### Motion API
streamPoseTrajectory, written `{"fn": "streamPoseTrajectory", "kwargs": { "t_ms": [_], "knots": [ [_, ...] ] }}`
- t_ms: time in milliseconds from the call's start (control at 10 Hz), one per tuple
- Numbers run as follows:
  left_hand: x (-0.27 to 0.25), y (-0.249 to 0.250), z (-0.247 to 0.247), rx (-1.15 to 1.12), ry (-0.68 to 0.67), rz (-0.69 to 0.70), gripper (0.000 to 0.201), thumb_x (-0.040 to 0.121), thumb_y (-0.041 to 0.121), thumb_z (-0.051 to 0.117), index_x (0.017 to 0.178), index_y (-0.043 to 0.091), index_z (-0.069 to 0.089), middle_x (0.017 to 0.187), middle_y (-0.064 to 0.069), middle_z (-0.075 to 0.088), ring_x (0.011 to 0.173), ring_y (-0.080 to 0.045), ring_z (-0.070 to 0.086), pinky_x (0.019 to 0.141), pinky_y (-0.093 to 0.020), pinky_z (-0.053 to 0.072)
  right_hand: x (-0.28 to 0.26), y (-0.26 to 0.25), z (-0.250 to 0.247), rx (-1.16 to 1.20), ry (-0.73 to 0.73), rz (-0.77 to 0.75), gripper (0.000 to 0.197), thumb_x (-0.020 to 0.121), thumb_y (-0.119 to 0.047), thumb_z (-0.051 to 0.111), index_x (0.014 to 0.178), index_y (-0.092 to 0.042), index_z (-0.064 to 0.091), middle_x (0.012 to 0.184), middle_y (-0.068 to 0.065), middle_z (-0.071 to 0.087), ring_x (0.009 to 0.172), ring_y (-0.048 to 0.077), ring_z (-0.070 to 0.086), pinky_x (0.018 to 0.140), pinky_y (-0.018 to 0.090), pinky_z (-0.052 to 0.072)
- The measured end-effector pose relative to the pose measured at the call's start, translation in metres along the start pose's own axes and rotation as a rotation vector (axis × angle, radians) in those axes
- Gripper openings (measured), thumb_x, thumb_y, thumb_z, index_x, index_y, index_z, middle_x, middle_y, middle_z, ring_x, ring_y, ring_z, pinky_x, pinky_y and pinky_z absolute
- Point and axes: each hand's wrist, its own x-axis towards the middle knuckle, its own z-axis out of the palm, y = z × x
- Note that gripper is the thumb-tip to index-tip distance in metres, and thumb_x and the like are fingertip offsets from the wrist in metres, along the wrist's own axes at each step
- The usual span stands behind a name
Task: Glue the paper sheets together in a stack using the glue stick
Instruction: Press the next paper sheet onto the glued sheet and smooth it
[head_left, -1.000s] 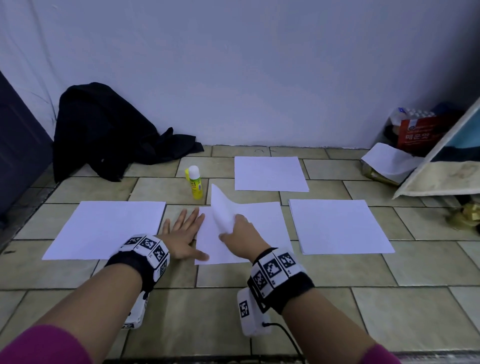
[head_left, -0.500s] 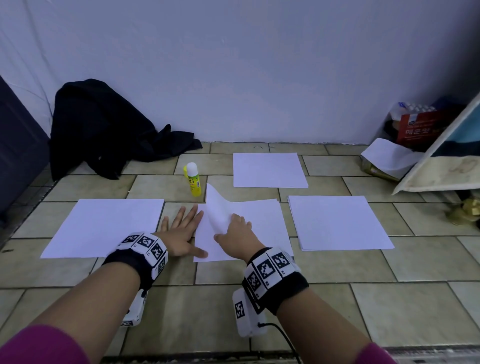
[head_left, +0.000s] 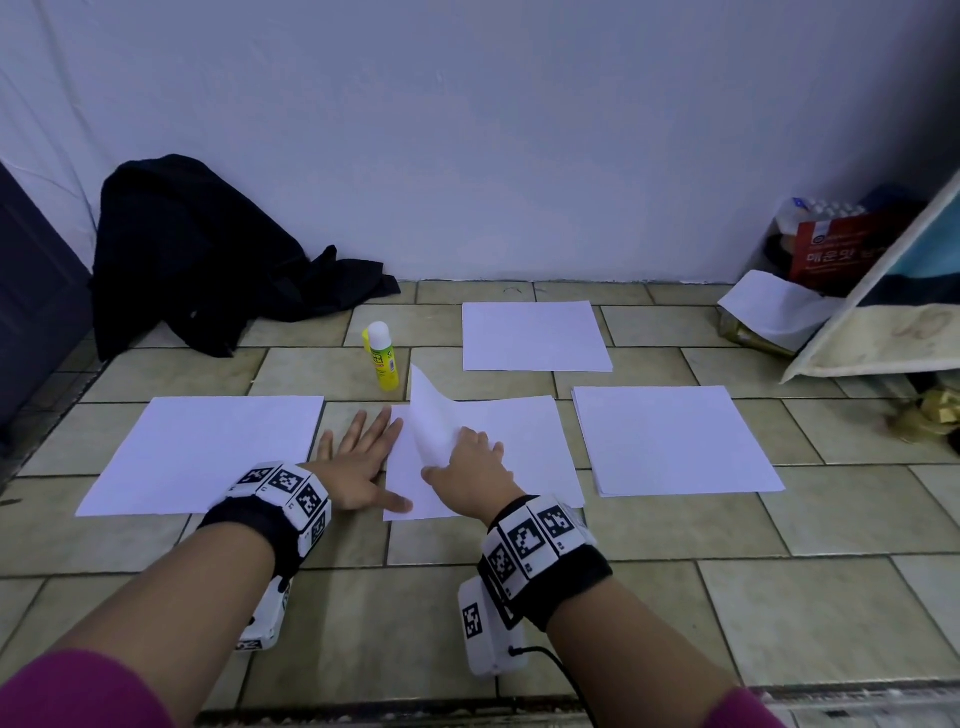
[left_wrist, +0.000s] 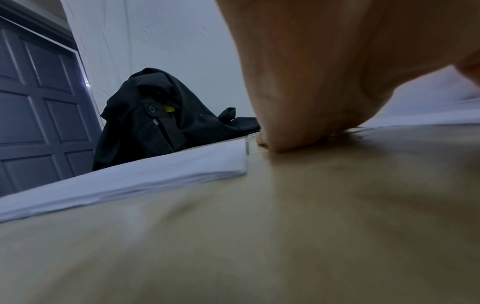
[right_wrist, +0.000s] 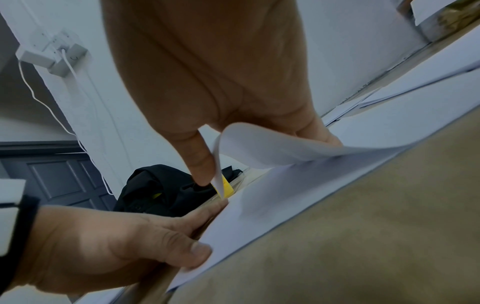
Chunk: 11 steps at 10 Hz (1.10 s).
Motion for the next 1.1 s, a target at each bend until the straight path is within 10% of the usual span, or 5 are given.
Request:
{"fn": "streamPoseTrajectory", "kwargs": {
  "t_ms": [1100],
  "knots": [
    [-0.0014, 0.0022, -0.0001, 0.005, -0.002, -0.011, 0.111, 0.085, 0.056, 0.061, 0.148, 0.025, -0.025, 0.150, 0.009, -0.039, 0.138, -0.016, -0.037, 0.113, -0.048, -0.017, 0.0026, -0.0043, 0.0008, -0.022, 0.007, 0.031, 0.069, 0.094, -0.042, 0.046, 0.148, -0.007, 0.020, 0.155, 0.012, 0.017, 0.144, 0.035, 0.008, 0.113, 0.054, 0.020]
  ]
}}
